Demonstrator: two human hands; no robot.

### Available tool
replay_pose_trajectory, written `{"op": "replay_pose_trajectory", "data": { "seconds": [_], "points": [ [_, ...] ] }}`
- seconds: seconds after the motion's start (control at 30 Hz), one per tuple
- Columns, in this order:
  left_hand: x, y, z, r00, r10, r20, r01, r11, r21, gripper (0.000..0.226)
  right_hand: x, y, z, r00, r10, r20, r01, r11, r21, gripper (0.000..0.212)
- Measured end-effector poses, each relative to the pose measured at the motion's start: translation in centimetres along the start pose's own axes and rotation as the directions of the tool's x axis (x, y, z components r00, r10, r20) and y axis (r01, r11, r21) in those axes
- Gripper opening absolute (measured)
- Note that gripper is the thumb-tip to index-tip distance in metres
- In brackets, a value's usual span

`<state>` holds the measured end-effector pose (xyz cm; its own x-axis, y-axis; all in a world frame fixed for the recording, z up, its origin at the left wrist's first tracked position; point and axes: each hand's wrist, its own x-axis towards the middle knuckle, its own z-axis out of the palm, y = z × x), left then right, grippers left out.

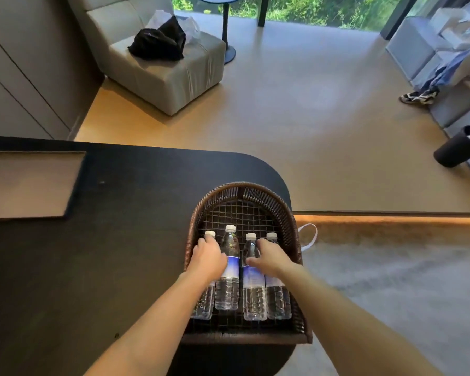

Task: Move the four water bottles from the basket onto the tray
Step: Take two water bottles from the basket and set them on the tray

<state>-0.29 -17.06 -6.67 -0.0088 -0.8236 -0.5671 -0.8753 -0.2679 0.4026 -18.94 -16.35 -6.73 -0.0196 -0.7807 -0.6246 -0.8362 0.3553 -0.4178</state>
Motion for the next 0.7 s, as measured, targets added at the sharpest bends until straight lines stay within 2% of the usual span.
{"op": "replay_pose_trajectory", "data": {
  "seconds": [0.13,0.27,0.4,0.5,0.7],
  "points": [
    [2.3,0.0,-0.5,0.992,-0.078,0.096,0.077,0.997,0.017,0.054,1.2,-0.7,-0.5,0.997,0.050,0.054,-0.046,0.995,-0.085,0.046],
    [3.4,0.0,-0.3,0.984,-0.096,0.150,0.081,0.991,0.103,0.055,1.9,-0.8,-0.7,0.993,0.095,0.072,-0.091,0.995,-0.048,0.053],
    [3.9,0.2,-0.2,0.988,-0.064,0.143,0.036,0.982,0.188,0.048,1.3,-0.6,-0.3,0.995,0.102,0.009,-0.101,0.993,-0.061,0.061],
    [3.7,0.1,-0.1,0.993,-0.043,0.110,0.020,0.979,0.204,0.058,0.4,-0.5,0.3,0.995,0.096,-0.041,-0.097,0.995,-0.035,0.058],
    [1.0,-0.3,-0.5,0.998,0.049,0.038,-0.053,0.990,0.127,0.050,-2.3,0.7,1.7,0.983,0.039,-0.181,-0.007,0.984,0.177,0.061]
  ]
}}
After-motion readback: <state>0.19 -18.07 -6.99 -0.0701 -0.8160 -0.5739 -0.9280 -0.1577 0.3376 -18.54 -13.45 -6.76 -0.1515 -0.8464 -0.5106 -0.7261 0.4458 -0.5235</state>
